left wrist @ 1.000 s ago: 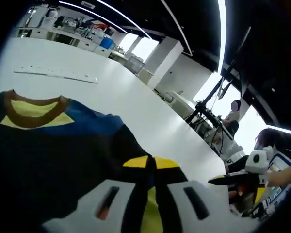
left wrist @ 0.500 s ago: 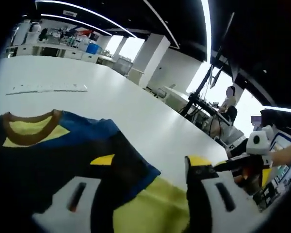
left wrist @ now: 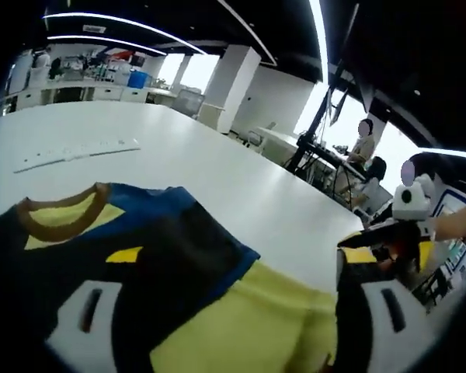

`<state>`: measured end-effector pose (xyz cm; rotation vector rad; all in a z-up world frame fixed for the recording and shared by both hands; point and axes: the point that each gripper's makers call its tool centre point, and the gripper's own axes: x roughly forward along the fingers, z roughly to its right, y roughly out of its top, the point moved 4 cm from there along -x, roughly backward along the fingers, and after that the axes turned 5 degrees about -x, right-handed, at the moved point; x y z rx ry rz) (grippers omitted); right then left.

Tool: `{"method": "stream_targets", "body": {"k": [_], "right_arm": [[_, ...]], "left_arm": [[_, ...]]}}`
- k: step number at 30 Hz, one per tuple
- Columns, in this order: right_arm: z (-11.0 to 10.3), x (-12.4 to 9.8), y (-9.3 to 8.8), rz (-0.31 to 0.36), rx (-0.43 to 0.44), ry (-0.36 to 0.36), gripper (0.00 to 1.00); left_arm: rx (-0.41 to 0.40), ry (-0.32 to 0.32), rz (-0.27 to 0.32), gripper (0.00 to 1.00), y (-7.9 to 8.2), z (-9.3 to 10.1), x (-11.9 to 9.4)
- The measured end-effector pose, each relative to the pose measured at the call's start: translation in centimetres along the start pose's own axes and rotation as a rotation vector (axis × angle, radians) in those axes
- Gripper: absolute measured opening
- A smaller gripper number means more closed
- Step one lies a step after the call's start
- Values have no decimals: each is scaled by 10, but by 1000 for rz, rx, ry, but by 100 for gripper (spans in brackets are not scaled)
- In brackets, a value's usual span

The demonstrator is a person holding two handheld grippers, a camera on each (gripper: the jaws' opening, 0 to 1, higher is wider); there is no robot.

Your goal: Fold the garment on the visible template until the final outline fits inside the template.

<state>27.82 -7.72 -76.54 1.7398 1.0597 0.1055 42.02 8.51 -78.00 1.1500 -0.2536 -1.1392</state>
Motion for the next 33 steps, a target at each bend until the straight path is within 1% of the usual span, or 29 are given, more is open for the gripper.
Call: {"method": "stream_targets", "body": {"k": [2,4,6,10,12,14,18,19,20,22,25,26,31,33], "right_arm": [[-2,2,2,-2,-9,6,98],[-3,3,5,-3,-14,11,99],[-7,6,10,-1,-26,19,99],[-8,11,17,-5,-53,34,99],[-9,12,20,2,-55,42,99],[-12,16,22,-7,-66,51,99],[-19,20,26,-14,-96,68,99],[-21,21,28,-15,-104,74,99],[-21,22,29,-15,-108,78,99],[-21,24,30,-23,-119,88,99],[-25,27,32,-38,-149,100,99],[-27,27,33,-42,-155,101,99],[-30,29,37,-51,-178,109,99],[-31,29,38,-56,-201,103,99]], "left_arm": [[1,8,4,99,1,-3,-6],[-11,17,16,99,6,-2,-13],[-18,36,30,99,3,-11,-25],[-15,56,32,97,0,-14,-43],[-12,71,33,97,-1,-21,-55],[-14,94,42,96,-1,-28,-68],[-9,112,49,95,-1,-22,-87],[-7,114,47,95,-6,-27,-95],[-6,115,49,95,-8,-28,-100],[1,124,50,94,-9,-26,-108],[4,142,55,94,-11,-28,-125],[4,144,56,93,-12,-28,-126],[1,169,77,93,-16,-29,-151],[7,183,88,92,-18,-28,-163]]}}
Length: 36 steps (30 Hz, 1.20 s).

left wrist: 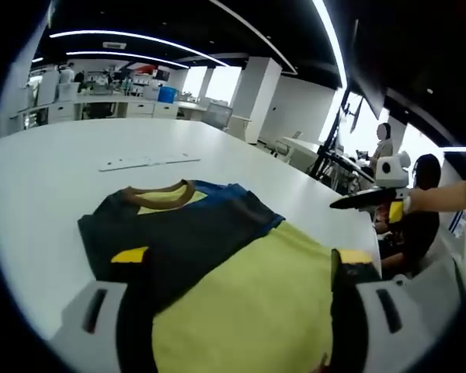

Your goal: Fold the garment on the visible template until the final outline fits inside the template.

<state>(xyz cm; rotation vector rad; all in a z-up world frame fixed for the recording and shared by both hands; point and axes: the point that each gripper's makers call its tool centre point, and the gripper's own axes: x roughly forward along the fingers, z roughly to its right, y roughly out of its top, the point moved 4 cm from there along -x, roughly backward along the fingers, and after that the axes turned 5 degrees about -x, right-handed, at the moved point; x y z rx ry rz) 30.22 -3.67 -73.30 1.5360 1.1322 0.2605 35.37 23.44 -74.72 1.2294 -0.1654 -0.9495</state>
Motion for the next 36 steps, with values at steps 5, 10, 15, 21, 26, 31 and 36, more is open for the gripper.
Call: {"method": "stream_targets", "body": {"k": [5,10,15,21,26,31,36], "right_arm": [[-2,0,4,-11,-35,-5,99],[-1,1,7,-10,-45,-2,99],[-5,3,5,-27,-57,0,99],[-2,2,-1,-63,-88,-24,97],[3,-2,-4,-70,-75,-33,95],[4,-7,-16,-101,-72,-47,93],[4,-16,-34,-128,-54,-60,89]], "left_arm": [[23,35,1,91,-5,-3,-27],[19,57,4,90,-9,-6,-51],[30,80,-19,89,-17,-12,-66],[54,81,-49,86,-22,-11,-75],[63,84,-80,83,-30,-15,-84],[111,62,-164,81,-50,-13,-92],[112,49,-231,73,-66,-5,-104]]}}
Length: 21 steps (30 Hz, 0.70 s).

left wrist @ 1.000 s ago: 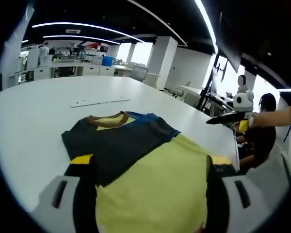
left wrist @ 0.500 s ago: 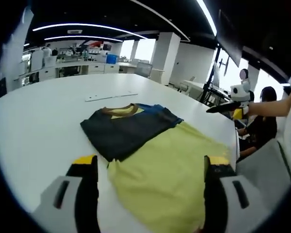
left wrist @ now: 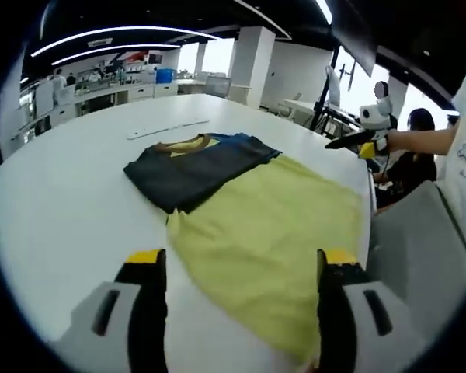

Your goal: Fold the garment on the visible template until the final outline fits inside the template.

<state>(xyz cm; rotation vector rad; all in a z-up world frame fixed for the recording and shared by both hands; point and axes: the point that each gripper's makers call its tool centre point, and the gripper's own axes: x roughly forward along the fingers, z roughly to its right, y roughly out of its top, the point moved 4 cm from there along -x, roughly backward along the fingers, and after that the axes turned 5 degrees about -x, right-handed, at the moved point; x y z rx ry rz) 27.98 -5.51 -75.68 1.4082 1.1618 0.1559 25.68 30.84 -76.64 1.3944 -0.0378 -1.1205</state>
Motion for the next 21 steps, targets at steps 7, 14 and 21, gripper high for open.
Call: {"method": "stream_targets", "body": {"k": [7,14,21], "right_arm": [[-1,-7,-22,-33,25,-15,84],[-7,-13,-39,-96,-15,-16,69],[-18,-11,-66,-200,-84,17,58]], "left_arm": [[-9,-1,-38,68,-17,11,-8],[-4,-8,-76,59,-31,15,-18],[-35,-9,-119,50,-49,15,-33]]}}
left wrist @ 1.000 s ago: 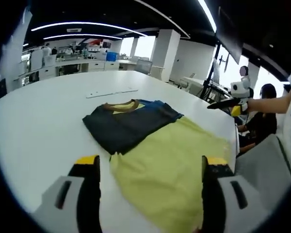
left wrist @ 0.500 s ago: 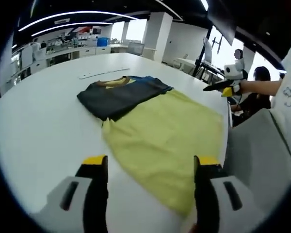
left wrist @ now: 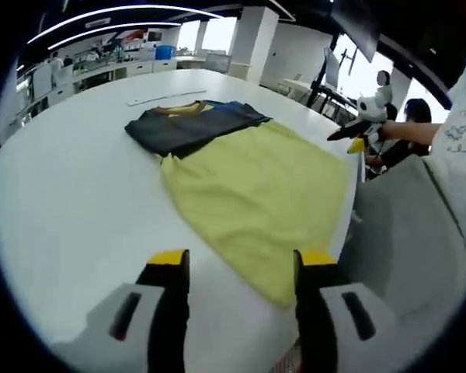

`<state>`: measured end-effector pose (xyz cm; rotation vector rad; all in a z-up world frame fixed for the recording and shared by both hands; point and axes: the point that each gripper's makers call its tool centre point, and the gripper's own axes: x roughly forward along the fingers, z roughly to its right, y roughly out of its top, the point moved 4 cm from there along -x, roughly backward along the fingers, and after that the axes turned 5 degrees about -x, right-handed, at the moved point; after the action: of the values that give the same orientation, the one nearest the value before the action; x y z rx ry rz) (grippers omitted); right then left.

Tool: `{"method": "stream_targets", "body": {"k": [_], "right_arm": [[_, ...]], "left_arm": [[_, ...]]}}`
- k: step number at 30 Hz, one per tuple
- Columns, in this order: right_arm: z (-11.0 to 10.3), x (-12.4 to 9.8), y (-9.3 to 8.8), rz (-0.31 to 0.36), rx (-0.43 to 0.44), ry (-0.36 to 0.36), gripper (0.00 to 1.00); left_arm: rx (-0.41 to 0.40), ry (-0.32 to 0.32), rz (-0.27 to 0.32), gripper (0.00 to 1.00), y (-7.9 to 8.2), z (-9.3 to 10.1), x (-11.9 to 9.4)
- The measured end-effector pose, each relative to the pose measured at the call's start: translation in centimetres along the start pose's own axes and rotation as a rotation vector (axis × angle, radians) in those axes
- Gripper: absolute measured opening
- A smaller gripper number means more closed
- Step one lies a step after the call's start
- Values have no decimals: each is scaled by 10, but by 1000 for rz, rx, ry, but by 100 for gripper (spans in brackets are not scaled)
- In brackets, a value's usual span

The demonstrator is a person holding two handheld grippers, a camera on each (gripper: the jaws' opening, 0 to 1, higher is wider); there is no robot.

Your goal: Fold the garment on the visible template until the final outline fits inside the template.

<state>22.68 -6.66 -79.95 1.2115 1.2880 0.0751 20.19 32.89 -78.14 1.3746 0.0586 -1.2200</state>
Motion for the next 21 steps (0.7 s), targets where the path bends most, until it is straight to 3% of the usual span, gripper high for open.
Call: {"method": "stream_targets", "body": {"k": [9,13,17,21], "right_arm": [[-6,2,-12,-8,43,20,46],[-10,2,-17,-21,51,29,42],[-11,-3,-19,-22,62,34,39],[-11,-5,-22,-37,75,48,30]], "left_arm": [[-41,-22,-98,40,-23,5,-7],[-71,-43,-121,32,-32,7,-6],[-89,-49,-132,30,-40,9,-4],[-127,-69,-148,21,-46,13,-3]]}}
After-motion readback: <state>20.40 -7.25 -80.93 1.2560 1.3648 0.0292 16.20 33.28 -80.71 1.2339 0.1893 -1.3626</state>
